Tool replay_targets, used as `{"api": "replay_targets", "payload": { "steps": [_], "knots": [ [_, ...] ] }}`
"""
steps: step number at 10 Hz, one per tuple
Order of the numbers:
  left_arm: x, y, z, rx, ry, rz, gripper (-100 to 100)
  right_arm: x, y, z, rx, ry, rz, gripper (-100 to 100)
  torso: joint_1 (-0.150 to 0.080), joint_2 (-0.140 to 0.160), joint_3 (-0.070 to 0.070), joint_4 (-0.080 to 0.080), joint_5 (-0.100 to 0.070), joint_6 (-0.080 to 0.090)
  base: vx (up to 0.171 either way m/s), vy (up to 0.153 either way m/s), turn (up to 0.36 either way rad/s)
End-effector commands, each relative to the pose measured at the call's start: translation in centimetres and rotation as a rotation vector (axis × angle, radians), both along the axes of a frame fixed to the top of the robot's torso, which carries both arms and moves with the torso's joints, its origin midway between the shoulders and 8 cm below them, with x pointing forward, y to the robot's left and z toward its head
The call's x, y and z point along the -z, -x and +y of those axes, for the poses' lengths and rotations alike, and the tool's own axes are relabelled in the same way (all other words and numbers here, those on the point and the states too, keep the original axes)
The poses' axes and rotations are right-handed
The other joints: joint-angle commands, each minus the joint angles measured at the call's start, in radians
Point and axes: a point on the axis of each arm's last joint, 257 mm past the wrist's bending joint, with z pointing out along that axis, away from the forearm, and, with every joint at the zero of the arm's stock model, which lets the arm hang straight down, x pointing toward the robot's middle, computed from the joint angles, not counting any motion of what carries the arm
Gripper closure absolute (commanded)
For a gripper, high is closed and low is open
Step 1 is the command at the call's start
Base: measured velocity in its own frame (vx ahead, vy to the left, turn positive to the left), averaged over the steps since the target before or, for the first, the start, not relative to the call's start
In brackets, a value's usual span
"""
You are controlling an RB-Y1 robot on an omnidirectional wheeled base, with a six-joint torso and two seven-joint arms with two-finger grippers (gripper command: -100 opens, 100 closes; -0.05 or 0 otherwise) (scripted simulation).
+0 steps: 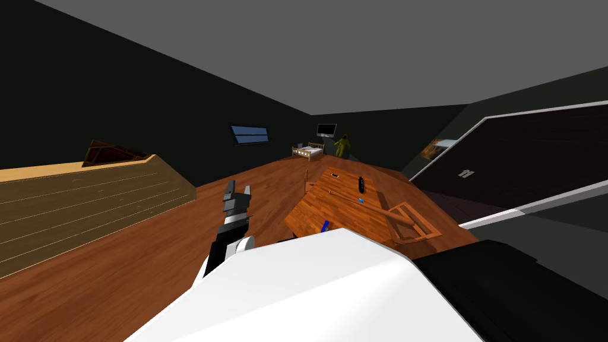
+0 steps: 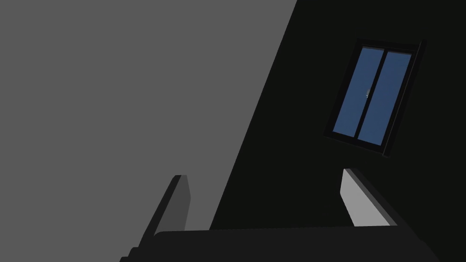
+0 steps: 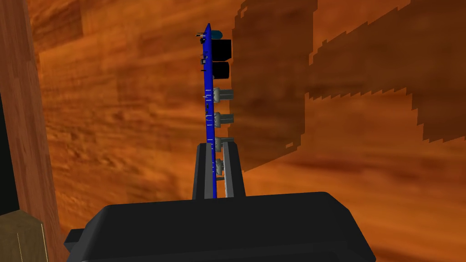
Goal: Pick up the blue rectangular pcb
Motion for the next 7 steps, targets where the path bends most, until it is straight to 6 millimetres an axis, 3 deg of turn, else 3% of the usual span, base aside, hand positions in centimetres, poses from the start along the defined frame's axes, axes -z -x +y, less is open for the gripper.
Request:
{"api": "replay_targets", "payload": {
  "steps": [1, 5, 6, 7],
  "knots": [
    [0.0, 0.0, 0.0, 0.000, 0.000, 0.000, 0, -0.2, 0.9, -1.5, 0.031, -0.006, -0.001, 100, 0.000, 0.000, 0.000, 0.000, 0.000, 0.000, 0.003, 0.045, 0.159],
    [0.0, 0.0, 0.0, 0.000, 0.000, 0.000, 0, -0.8, 2.3, -3.3, 0.056, -0.003, 0.002, 100, -0.001, 0.000, 0.000, 0.000, 0.000, 0.000, -0.001, 0.034, 0.083],
    [0.0, 0.0, 0.0, 0.000, 0.000, 0.000, 0, -0.8, 2.0, -2.8, 0.044, 0.000, 0.003, 100, -0.001, 0.000, 0.000, 0.000, 0.000, 0.000, 0.001, 0.008, 0.026],
    [0.0, 0.0, 0.0, 0.000, 0.000, 0.000, 0, -0.9, 2.0, -2.9, 0.050, -0.003, 0.002, 0, -0.001, 0.000, 0.000, 0.000, -0.001, 0.000, 0.000, 0.000, 0.000]
  ]
}}
